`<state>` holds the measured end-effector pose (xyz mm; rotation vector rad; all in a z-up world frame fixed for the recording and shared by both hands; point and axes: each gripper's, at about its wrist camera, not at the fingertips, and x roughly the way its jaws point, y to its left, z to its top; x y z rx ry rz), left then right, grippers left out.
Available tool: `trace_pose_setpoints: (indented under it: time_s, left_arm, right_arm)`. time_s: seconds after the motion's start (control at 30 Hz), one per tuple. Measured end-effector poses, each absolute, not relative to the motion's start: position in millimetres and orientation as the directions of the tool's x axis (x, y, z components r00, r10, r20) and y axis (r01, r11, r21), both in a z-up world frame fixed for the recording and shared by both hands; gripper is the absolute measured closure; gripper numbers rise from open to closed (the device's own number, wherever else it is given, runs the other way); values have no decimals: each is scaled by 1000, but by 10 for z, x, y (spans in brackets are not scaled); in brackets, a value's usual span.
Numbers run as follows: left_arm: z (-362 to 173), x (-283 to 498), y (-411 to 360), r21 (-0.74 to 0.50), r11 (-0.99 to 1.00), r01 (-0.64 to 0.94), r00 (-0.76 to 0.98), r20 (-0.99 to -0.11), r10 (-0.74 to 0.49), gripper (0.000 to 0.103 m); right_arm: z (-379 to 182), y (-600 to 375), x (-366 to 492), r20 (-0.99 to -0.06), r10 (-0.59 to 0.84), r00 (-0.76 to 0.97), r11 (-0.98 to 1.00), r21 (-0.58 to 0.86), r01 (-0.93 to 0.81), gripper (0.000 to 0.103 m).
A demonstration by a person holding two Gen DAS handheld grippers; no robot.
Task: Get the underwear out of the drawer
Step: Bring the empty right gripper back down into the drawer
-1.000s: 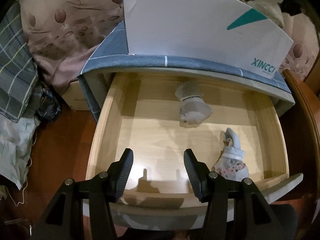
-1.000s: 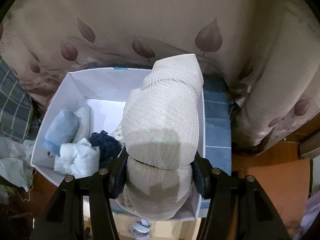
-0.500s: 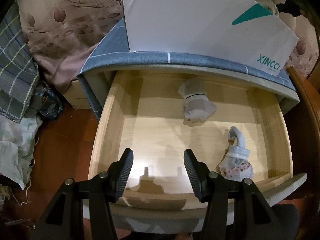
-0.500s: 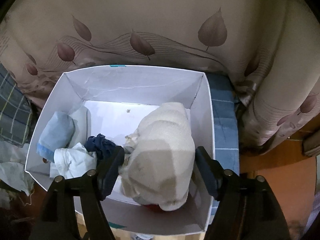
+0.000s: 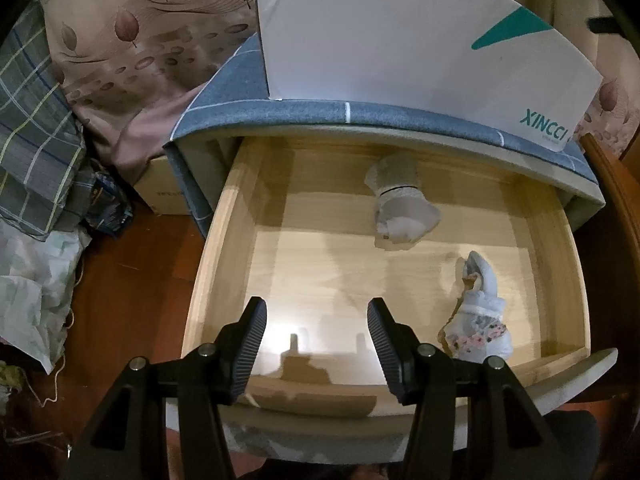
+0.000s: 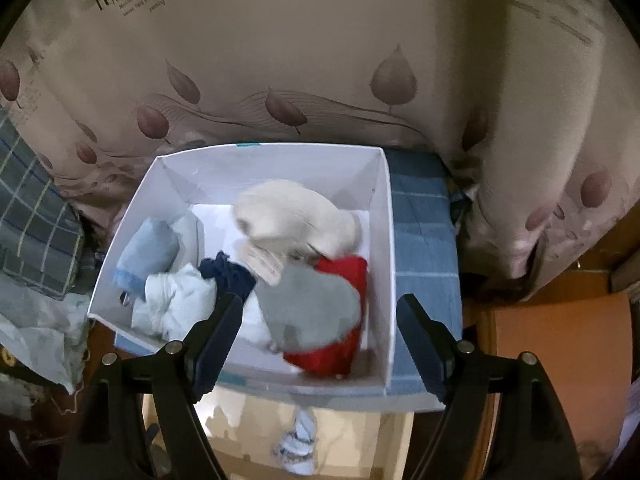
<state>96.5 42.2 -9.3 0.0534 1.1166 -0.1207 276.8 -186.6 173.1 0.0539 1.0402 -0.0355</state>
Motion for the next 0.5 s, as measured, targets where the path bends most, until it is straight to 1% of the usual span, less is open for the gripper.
trace_pose_setpoints:
  time_s: [0.23,0.5]
  left_arm:
    - [-69,938,396,-5,990,140,440,-895,-67,49]
    - [48,877,362,39,985,171,489,-871,-51,49]
  right_arm:
    - [1700,-2048,2303,-872,17,490,998,46,48,26]
    - [1270,-2130,1867,-912,17,409,999,30,24,26]
